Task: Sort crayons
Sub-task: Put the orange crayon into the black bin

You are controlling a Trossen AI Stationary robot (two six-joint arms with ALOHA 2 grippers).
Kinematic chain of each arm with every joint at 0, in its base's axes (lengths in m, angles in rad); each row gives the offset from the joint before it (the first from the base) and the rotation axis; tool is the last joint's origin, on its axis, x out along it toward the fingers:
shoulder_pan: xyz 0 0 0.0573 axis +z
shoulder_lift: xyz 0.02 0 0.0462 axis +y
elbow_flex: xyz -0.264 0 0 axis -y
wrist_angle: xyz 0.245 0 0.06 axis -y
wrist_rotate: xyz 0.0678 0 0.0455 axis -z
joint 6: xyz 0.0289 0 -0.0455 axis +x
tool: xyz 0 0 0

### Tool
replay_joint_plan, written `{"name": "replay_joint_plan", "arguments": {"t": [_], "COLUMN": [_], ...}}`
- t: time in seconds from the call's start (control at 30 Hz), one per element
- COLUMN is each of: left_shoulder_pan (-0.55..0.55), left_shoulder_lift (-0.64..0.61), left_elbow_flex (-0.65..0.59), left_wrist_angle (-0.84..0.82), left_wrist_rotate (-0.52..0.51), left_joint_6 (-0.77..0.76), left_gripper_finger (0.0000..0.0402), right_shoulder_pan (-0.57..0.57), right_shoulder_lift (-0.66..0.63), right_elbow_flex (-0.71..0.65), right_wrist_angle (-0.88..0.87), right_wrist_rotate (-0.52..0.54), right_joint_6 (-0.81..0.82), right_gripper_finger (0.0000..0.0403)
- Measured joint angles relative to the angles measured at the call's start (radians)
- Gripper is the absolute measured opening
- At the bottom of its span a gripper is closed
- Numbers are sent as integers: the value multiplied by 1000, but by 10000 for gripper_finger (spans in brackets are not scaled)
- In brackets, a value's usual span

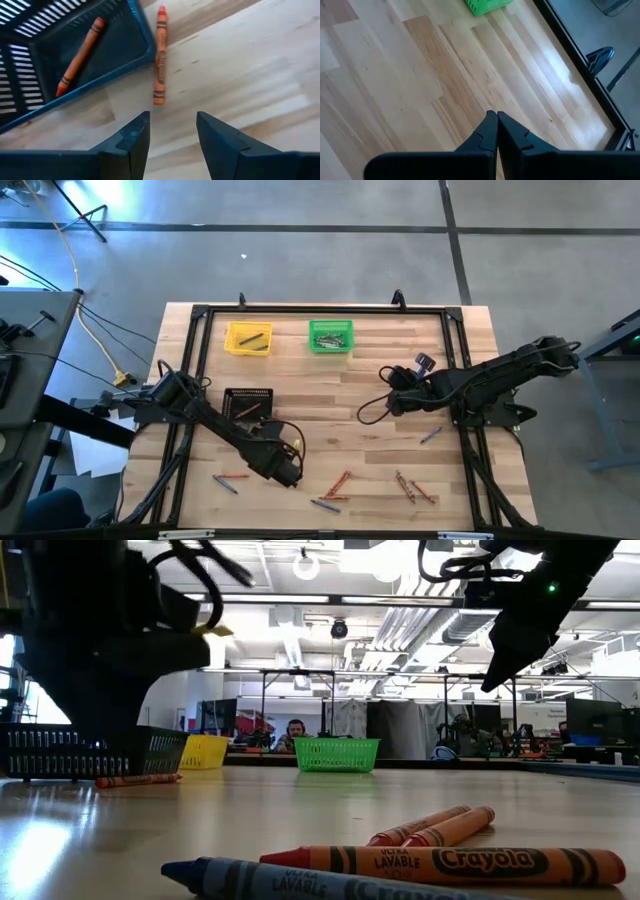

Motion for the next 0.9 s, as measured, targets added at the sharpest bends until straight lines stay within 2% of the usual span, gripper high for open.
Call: {"name": "replay_joint_plan", "arguments": {"t": [0.23, 0.9], "left_shoulder_pan": [0, 39], "left_shoulder_lift": [0, -3], "left_elbow_flex": [-39, -158], "left_wrist_angle": [8, 149], "left_wrist_rotate": [-45, -78], "left_joint_6": [-27, -52], "left_gripper_finger": [151, 151], "right_shoulder_pan": [0, 0], "right_shoulder_lift": [0, 0], "right_elbow_flex": [0, 0], "right_wrist_angle": [0, 2], "right_wrist_rotate": [-13, -30], "right_joint_6": [5, 6], "right_gripper_finger": [0, 0]}}
